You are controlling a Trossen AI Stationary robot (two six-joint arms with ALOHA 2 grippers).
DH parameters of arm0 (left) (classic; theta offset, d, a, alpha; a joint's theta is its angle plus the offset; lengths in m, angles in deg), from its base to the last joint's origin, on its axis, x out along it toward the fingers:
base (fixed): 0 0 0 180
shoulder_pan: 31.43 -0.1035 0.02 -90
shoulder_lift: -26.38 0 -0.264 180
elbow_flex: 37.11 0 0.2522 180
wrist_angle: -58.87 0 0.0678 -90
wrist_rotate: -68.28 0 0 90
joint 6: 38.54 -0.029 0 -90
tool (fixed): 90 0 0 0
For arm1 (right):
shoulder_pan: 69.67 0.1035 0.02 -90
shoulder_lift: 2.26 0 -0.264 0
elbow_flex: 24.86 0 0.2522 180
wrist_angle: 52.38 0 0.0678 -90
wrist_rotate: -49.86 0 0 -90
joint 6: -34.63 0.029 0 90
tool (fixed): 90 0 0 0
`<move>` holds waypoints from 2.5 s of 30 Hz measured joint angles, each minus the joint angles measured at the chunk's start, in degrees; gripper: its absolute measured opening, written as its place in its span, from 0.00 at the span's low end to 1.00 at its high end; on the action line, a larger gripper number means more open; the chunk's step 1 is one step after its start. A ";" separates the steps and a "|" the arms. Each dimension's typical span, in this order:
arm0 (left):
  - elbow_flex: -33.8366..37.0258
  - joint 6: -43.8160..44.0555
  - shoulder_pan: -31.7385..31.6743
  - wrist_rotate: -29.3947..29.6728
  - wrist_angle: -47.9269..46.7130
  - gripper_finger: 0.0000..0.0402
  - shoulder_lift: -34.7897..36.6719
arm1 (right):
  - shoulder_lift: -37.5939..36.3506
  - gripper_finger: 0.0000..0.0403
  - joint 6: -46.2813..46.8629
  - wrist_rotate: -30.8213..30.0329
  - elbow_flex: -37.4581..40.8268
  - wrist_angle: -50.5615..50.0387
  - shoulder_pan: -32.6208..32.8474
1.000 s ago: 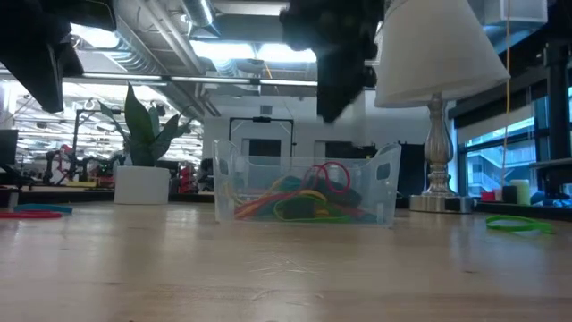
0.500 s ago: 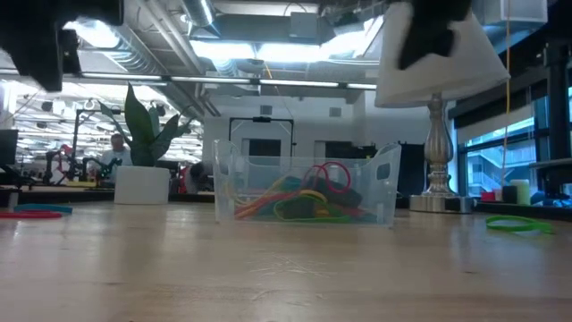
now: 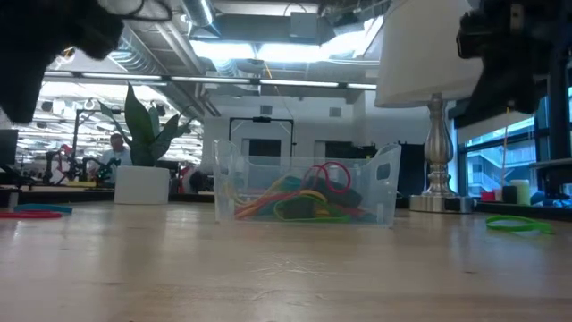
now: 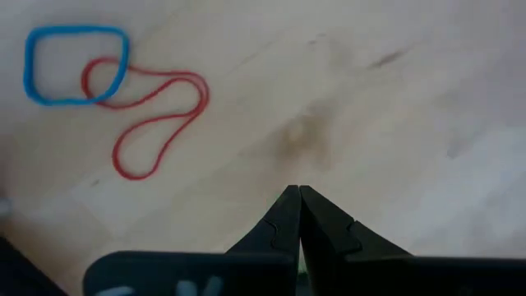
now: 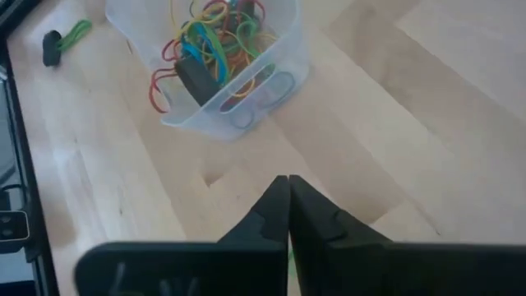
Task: Pick and place rubber bands into bin
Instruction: Put the green rubber band into the transparent bin
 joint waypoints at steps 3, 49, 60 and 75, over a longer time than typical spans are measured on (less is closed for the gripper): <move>0.00 4.84 0.00 -0.17 0.19 0.01 -3.13 | -1.24 0.02 0.14 0.04 3.14 3.42 0.00; -7.22 14.19 3.49 -3.50 -8.40 0.01 -6.56 | -1.51 0.04 -1.83 -1.07 4.65 6.59 -0.04; -20.03 -27.73 -13.35 11.18 -12.77 0.01 -3.86 | -1.51 0.02 -1.80 -2.41 4.65 6.56 -0.04; -43.78 -84.17 -32.28 1.88 2.09 0.01 -30.23 | -1.49 0.02 -0.28 -2.56 4.65 6.54 -0.04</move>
